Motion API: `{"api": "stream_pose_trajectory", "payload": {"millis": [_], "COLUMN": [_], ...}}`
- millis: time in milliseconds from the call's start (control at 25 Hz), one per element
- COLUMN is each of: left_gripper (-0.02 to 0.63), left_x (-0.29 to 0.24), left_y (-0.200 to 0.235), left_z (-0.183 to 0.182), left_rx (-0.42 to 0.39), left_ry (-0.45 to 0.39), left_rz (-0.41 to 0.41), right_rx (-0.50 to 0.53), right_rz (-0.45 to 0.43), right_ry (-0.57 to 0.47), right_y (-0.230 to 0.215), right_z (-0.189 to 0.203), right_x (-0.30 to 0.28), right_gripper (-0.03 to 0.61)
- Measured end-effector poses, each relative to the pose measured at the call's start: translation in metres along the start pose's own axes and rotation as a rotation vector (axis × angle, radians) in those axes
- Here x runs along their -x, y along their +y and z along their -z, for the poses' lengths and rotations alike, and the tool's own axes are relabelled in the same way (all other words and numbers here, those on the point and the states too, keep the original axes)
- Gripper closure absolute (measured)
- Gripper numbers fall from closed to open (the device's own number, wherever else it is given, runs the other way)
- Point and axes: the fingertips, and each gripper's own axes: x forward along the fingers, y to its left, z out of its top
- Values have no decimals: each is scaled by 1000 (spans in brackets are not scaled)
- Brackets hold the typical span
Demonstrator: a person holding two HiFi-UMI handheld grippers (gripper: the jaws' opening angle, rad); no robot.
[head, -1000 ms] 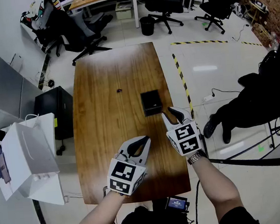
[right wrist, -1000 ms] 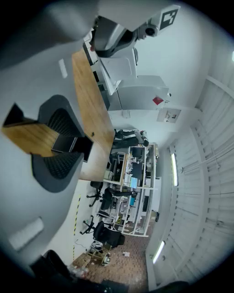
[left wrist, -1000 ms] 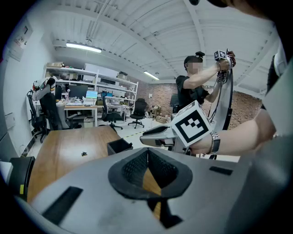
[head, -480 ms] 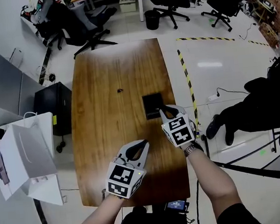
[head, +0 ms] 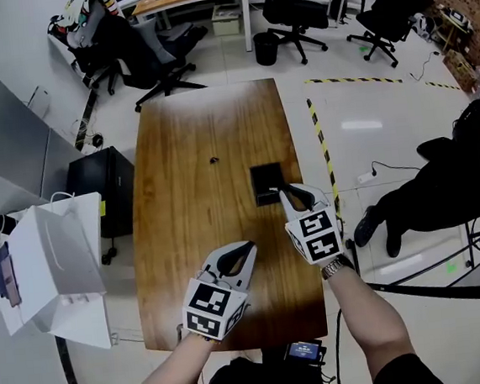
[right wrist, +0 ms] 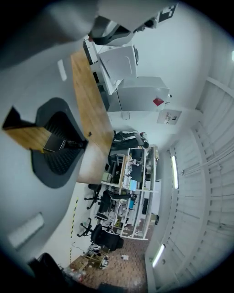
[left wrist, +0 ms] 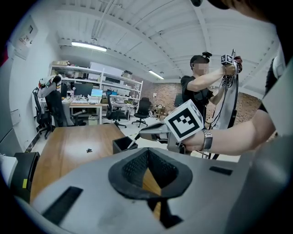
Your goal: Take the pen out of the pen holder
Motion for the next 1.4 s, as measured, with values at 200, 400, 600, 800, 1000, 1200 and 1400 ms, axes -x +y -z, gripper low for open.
{"api": "stream_pose_trajectory", "payload": {"millis": [200, 400, 600, 800, 1000, 1200, 1400], "left_gripper": [609, 609, 609, 609, 609, 609, 609], "left_x": [34, 86, 143, 196, 242, 276, 297], "left_y": [-11, -34, -63, -87, -108, -131, -146], "left_z": [-14, -25, -26, -19, -15, -5, 6], "left_rx": [-36, -63, -84, -101, -123, -153, -164], "left_ry": [-55, -118, -171, -214, -254, -273, -269], "left_rz": [12, 26, 47, 68, 96, 123, 154], "right_rx": [26, 51, 68, 81, 72, 56, 30], "right_rz": [55, 93, 121, 132, 137, 141, 161], "right_ry": [-97, -168, -228, -271, -302, -317, -312], "right_y": [15, 50, 97, 148, 195, 233, 256], "right_z": [-39, -65, -78, -78, -70, -57, -44], "right_x": [56, 128, 201, 261, 310, 350, 378], "right_gripper": [528, 529, 529, 529, 529, 529, 529]}}
